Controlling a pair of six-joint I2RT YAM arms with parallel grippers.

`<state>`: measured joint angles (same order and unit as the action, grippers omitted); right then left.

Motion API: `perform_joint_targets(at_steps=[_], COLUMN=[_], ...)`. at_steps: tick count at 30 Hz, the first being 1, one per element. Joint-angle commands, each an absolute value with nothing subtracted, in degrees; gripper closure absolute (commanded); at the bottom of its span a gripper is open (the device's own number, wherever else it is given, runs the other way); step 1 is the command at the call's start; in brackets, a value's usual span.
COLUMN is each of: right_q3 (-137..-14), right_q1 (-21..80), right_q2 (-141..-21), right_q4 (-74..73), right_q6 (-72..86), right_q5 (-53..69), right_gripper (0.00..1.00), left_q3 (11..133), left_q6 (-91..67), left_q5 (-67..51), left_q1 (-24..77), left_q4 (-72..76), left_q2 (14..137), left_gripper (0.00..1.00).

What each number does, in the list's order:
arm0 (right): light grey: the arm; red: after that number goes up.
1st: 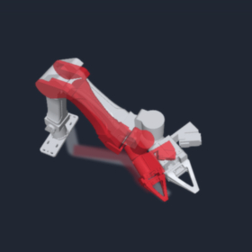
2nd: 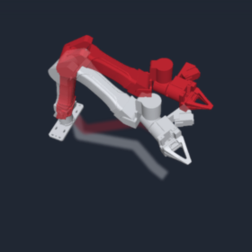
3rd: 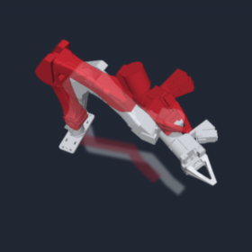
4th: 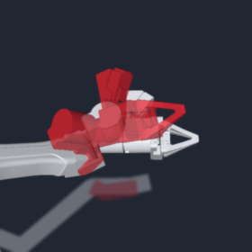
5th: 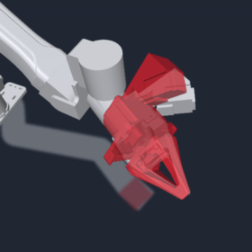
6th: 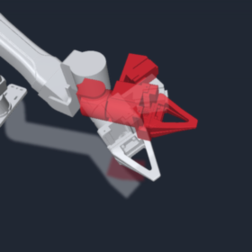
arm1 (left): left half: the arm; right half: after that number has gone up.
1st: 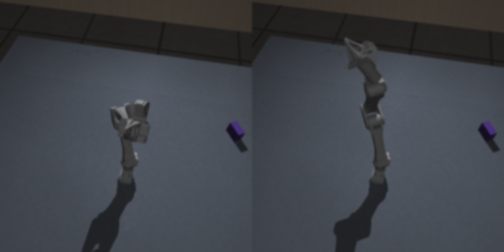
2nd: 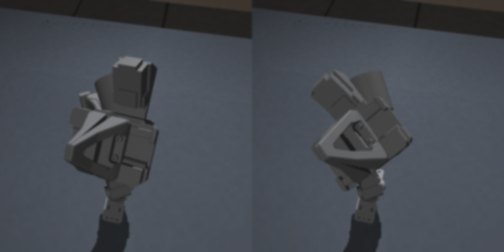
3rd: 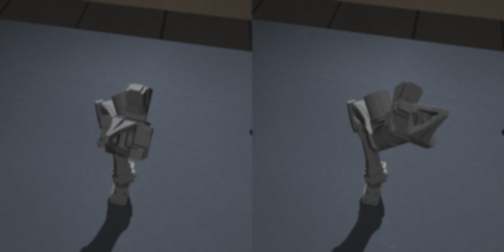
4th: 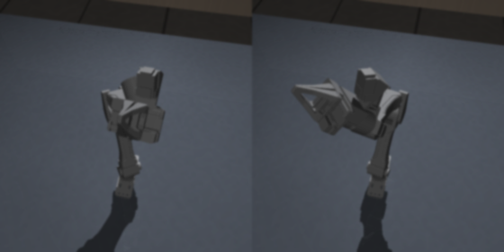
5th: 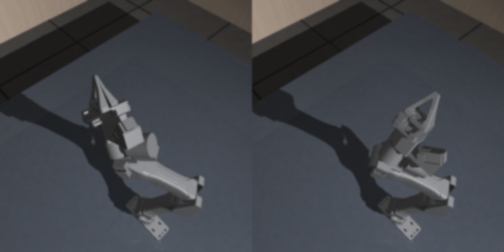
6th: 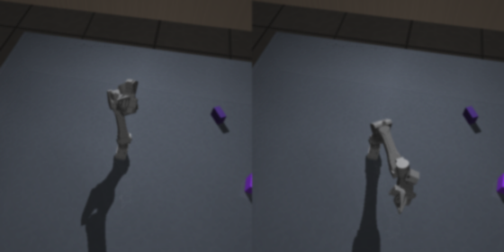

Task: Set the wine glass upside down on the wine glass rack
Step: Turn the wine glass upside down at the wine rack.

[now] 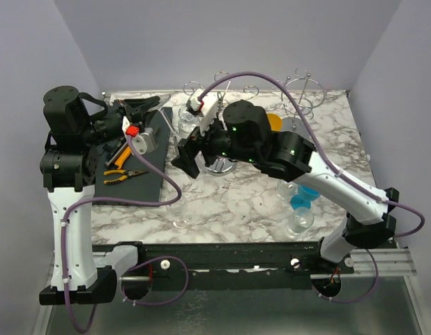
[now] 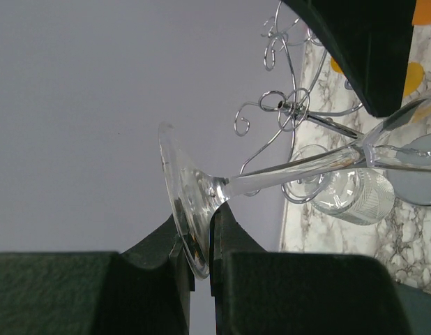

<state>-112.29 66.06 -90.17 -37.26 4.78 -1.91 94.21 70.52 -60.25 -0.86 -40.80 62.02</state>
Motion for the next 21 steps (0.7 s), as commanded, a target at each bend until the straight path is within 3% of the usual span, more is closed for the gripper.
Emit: perform_joint_targets(at_steps=[1, 7, 13, 16, 20, 21], right_q3=[-115.77, -110.28, -101.58, -101.01, -99.47, -98.32], right_q1=[66.28, 66.27, 66.24, 66.22, 66.19, 66.19], right_q2=[-93.22, -91.78, -86.84, -87.24, -86.91, -86.26], right_q4=[-35.72, -34.25, -29.36, -29.0, -26.47, -25.28], right_q6=[4.38, 5.88, 7.24, 7.54, 7.82, 7.89], right_q5=[2.06, 2.64, 2.52, 2.72, 2.28, 1.72], right_gripper=[0.0, 0.03, 0.21, 0.35, 0.65, 0.72], left_q3=[93.73, 92.84, 91.94, 91.98, 91.95, 91.98], left_q6=[74.1, 74.3, 74.22, 74.01, 73.11, 72.19], left_q5=[-63.28, -63.05, -63.71, -63.89, -63.98, -63.99], left_q1=[-0.54, -0.53, -0.45, -0.44, -0.36, -0.38], left_q4=[-37.35, -37.27, -37.2, -36.94, -36.56, -36.16], left_q2=[60.31, 59.67, 59.59, 59.76, 59.68, 59.68], left_gripper=[1.0, 1.0, 1.0, 1.0, 1.0, 0.96])
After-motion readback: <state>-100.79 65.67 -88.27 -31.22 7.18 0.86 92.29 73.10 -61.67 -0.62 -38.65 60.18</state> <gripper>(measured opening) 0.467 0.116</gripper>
